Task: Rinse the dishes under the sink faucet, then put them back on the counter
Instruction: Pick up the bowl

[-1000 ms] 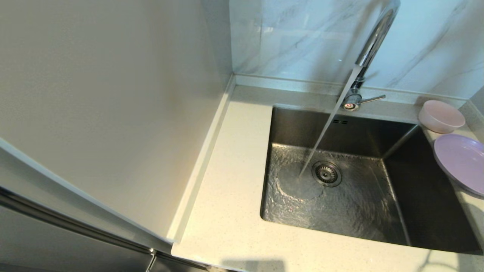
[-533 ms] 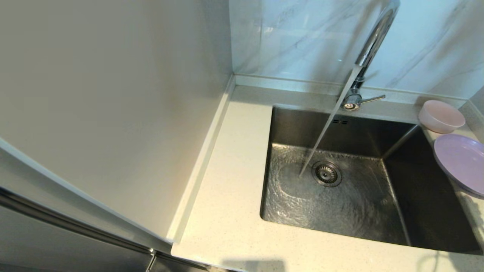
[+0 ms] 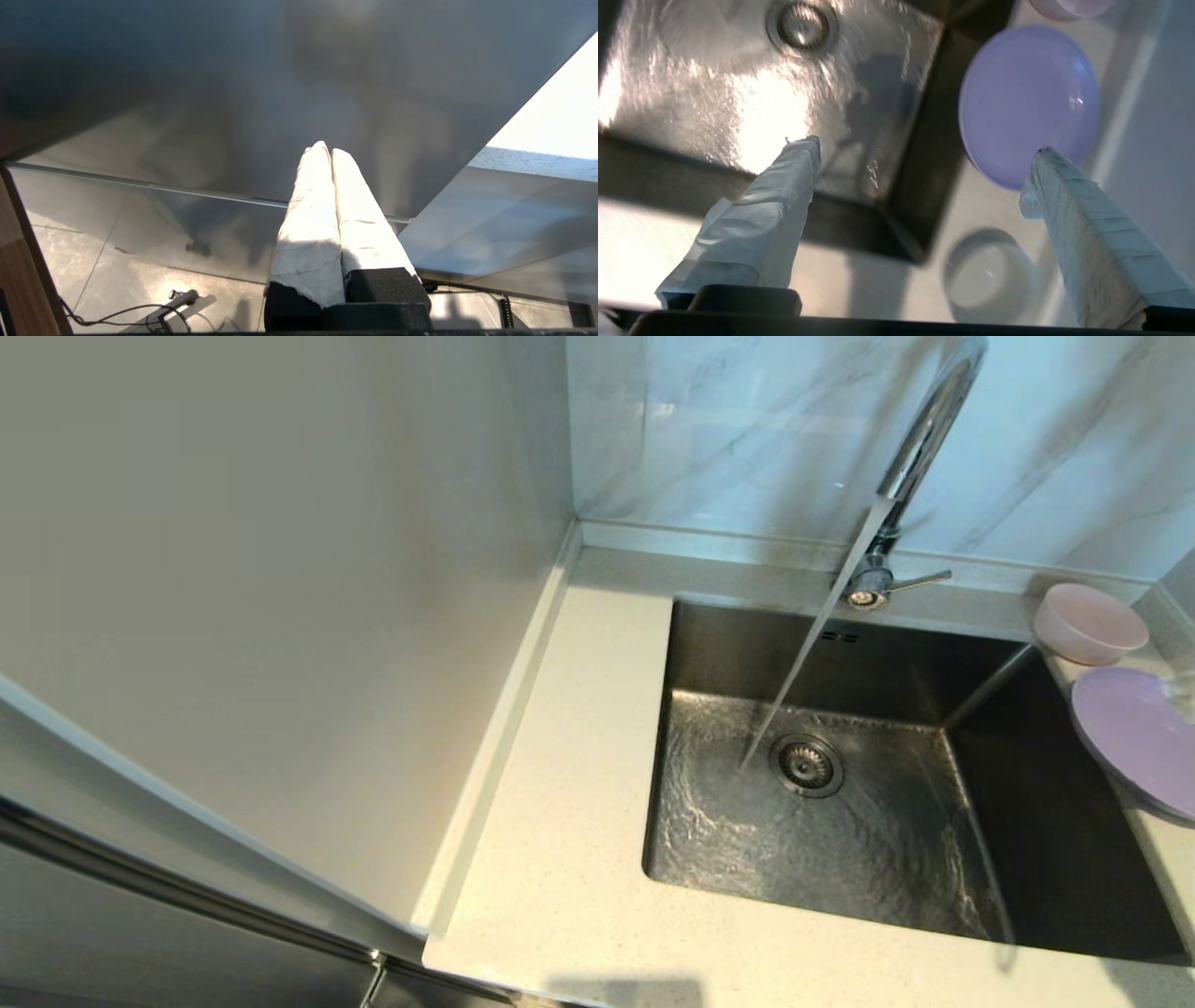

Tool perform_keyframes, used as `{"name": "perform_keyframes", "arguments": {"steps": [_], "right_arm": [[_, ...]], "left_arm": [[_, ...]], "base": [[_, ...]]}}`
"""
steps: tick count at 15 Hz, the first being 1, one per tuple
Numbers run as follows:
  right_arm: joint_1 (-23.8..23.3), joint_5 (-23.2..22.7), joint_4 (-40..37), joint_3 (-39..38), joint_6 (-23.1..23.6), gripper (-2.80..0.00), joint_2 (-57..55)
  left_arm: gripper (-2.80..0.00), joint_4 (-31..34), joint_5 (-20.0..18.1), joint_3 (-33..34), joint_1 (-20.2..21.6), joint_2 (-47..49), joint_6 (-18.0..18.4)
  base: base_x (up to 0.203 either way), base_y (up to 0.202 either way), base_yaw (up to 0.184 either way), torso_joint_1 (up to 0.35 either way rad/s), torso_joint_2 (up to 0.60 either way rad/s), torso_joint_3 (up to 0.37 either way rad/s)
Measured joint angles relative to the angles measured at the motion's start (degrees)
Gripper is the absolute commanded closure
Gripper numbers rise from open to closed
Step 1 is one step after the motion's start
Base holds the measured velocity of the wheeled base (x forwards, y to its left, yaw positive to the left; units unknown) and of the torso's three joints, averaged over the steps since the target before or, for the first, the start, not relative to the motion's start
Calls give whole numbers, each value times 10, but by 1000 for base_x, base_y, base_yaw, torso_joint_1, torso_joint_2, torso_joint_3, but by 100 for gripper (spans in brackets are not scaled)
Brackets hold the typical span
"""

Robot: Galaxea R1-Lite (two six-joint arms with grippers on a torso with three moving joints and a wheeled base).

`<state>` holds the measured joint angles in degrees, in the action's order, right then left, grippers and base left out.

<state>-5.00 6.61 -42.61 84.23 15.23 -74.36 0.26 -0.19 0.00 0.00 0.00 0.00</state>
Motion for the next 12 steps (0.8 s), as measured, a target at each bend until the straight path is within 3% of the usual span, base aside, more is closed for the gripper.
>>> {"name": "perform_keyframes", "arguments": {"steps": [3,7,12], "right_arm": [[20,29,108,31,-78,-280,-85],[28,98,300,67,-87,-280,-212],[26,188,319,167,-71,-280,-323]], "left_arm": [[0,0,0,0,0,0,0],[0,0,0,0,0,0,0],[0,0,0,0,0,0,0]], "base": [[0,0,0,0,0,0],[0,0,0,0,0,0],[0,0,0,0,0,0]]}}
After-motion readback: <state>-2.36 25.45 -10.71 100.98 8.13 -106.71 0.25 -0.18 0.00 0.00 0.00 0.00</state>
